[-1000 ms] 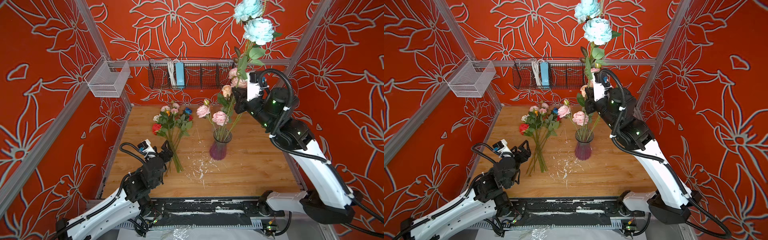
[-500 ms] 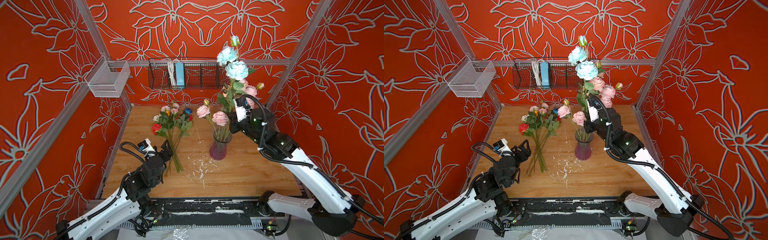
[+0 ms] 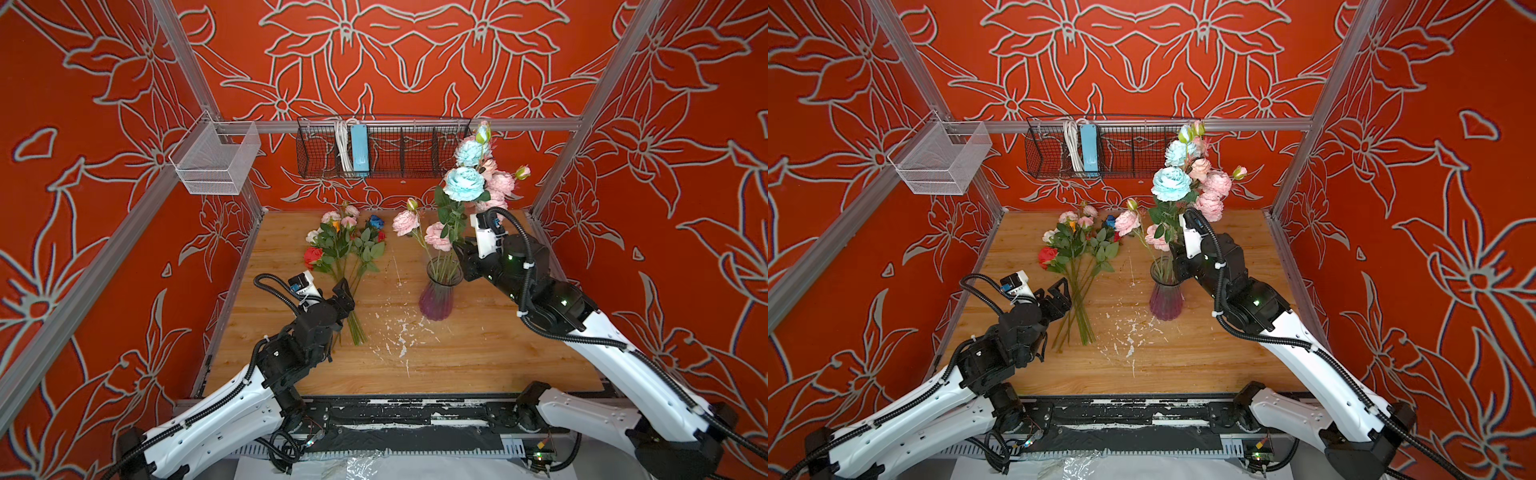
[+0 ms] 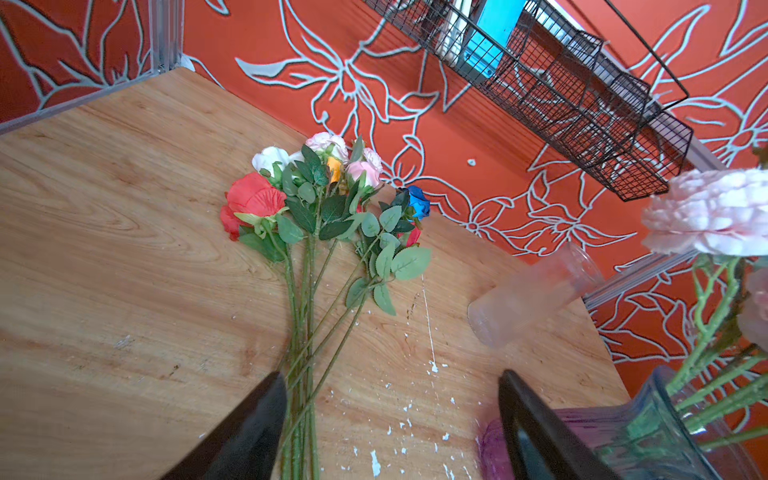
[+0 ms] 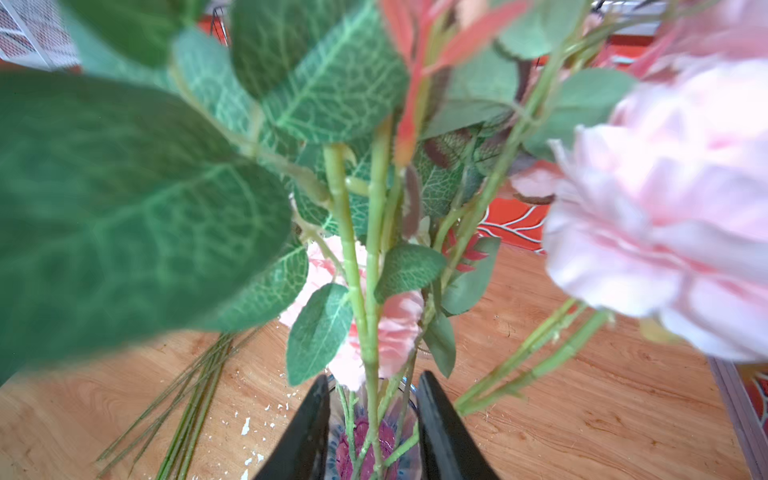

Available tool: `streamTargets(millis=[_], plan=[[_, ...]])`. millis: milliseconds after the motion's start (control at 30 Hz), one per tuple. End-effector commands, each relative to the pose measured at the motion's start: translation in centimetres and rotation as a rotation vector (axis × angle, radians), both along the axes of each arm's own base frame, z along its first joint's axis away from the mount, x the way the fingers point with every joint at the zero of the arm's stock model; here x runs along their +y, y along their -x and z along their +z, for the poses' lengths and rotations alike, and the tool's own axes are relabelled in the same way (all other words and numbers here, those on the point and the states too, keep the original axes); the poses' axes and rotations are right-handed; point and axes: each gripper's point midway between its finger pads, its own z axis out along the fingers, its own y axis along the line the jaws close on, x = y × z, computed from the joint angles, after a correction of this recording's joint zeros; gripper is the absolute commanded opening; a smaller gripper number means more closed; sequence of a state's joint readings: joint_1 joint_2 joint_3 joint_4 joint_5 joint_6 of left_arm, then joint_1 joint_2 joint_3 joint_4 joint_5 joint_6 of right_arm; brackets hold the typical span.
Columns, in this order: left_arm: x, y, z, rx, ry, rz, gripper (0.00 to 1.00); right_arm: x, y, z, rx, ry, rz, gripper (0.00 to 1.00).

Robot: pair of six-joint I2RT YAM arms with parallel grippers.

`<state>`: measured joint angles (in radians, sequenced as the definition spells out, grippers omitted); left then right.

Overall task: Arrange the flowers into the vase
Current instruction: 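Lower the pale blue rose into the vase with the right while the left withdraws, then open the right gripper and pull it back from the vase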

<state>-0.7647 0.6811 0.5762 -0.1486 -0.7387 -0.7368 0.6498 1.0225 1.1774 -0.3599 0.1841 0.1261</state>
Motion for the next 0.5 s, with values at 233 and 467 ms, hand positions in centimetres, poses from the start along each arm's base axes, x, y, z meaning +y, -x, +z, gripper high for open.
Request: streamTargets(millis=[233, 467], plan=[[-1.0, -0.9, 1.8, 0.001, -0.051, -0.033, 0.81, -2.1, 3.6, 2.4, -0.050, -0.098, 0.012, 0.42], [-3.2, -2.2, -0.1, 0.166, -0.116, -0.151, 0.81, -3.9, 6.0, -0.6, 0.016, -0.155, -0.011, 0.43]])
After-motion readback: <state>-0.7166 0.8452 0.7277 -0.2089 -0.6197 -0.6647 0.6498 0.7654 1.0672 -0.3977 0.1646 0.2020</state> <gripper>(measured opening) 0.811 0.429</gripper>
